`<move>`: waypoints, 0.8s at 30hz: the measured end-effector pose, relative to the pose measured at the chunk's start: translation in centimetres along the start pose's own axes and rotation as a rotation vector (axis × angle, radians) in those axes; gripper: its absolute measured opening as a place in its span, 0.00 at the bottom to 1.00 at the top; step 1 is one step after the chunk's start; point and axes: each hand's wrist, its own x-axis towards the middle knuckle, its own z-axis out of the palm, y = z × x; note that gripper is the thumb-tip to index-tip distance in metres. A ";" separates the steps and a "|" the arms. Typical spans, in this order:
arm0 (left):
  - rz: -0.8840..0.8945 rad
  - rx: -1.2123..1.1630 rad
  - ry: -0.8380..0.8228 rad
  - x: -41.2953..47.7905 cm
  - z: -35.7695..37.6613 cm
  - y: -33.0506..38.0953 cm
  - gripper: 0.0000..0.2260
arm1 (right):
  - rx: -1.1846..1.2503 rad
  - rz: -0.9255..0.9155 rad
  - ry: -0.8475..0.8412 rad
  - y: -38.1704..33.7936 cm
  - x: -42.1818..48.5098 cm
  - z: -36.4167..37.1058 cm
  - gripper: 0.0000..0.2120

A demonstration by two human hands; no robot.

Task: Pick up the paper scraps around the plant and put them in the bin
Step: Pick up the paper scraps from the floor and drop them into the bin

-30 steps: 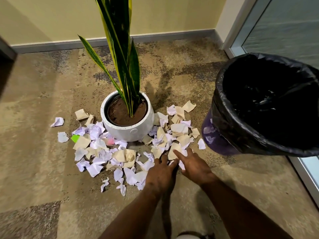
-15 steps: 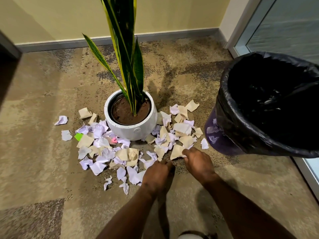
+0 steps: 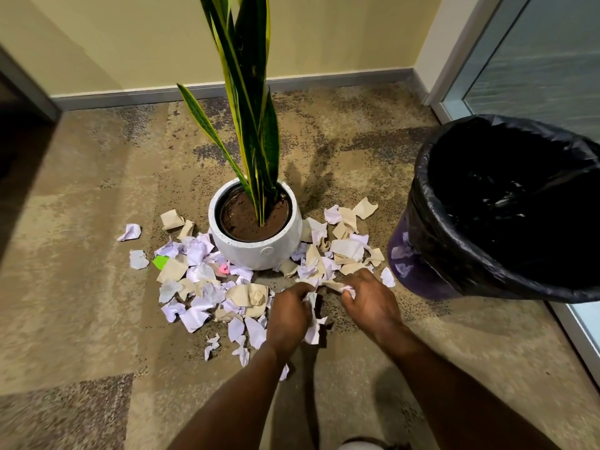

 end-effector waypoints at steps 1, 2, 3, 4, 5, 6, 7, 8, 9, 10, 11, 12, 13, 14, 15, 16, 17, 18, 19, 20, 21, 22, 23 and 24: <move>-0.002 -0.032 0.015 0.1 -0.3 0.5 0.18 | 0.016 0.011 0.008 -0.3 0.2 -0.6 0.15; 0.000 -0.053 0.030 0.2 -0.6 1.0 0.17 | 0.041 0.024 0.018 -0.5 0.3 -1.4 0.15; 0.005 -0.074 0.042 0.3 -0.8 1.7 0.16 | 0.071 0.033 0.035 -0.8 0.5 -2.1 0.14; 0.012 -0.105 0.053 0.5 -1.1 2.4 0.14 | 0.099 0.035 0.054 -1.1 0.7 -3.0 0.13; 0.016 -0.142 0.063 0.7 -1.4 3.2 0.13 | 0.123 0.036 0.071 -1.4 0.9 -3.7 0.12; 0.024 -0.176 0.078 0.9 -1.8 4.1 0.12 | 0.139 0.042 0.082 -1.8 1.2 -4.6 0.12; 0.033 -0.205 0.096 1.0 -2.3 5.2 0.12 | 0.149 0.053 0.086 -2.2 1.4 -5.5 0.13; 0.049 -0.226 0.113 1.1 -2.8 6.3 0.12 | 0.157 0.066 0.087 -2.6 1.6 -6.5 0.13; 0.066 -0.244 0.131 1.1 -3.4 7.6 0.12 | 0.173 0.077 0.087 -3.0 1.8 -7.7 0.14; 0.083 -0.261 0.148 1.2 -4.0 8.7 0.12 | 0.200 0.084 0.084 -3.4 2.0 -8.8 0.15; 0.102 -0.276 0.164 1.4 -4.8 10.1 0.12 | 0.233 0.082 0.090 -3.8 2.2 -10.2 0.15; 0.120 -0.286 0.179 1.5 -5.5 11.4 0.11 | 0.266 0.072 0.106 -4.2 2.5 -11.8 0.15; 0.136 -0.288 0.195 1.7 -6.2 12.8 0.11 | 0.297 0.063 0.133 -4.7 2.7 -13.4 0.14; 0.151 -0.281 0.212 1.9 -7.0 14.3 0.11 | 0.324 0.058 0.159 -5.2 3.0 -15.1 0.13; 0.169 -0.266 0.229 2.1 -7.6 15.6 0.10 | 0.349 0.057 0.180 -5.7 3.3 -16.6 0.12; 0.196 -0.258 0.245 2.2 -8.1 16.9 0.10 | 0.373 0.055 0.202 -6.1 3.6 -18.3 0.11; 0.228 -0.255 0.256 2.3 -8.6 18.3 0.10 | 0.394 0.055 0.226 -6.4 3.8 -19.9 0.09; 0.258 -0.259 0.261 2.3 -8.9 19.7 0.10 | 0.415 0.062 0.255 -6.5 3.9 -21.4 0.07; 0.274 -0.270 0.263 2.3 -9.1 21.1 0.12 | 0.436 0.068 0.290 -6.5 3.9 -22.9 0.06; 0.279 -0.271 0.267 2.4 -9.2 22.4 0.12 | 0.457 0.072 0.322 -6.4 3.8 -24.1 0.06; 0.288 -0.256 0.275 2.5 -9.1 23.8 0.11 | 0.481 0.072 0.355 -6.1 3.6 -25.5 0.05; 0.297 -0.235 0.283 2.5 -9.0 25.1 0.11 | 0.501 0.072 0.384 -5.8 3.3 -26.8 0.04; 0.309 -0.225 0.285 2.5 -8.8 26.4 0.11 | 0.512 0.075 0.406 -5.3 3.0 -28.0 0.02; 0.322 -0.231 0.281 2.5 -8.6 27.7 0.12 | 0.514 0.080 0.424 -4.7 2.7 -29.1 0.01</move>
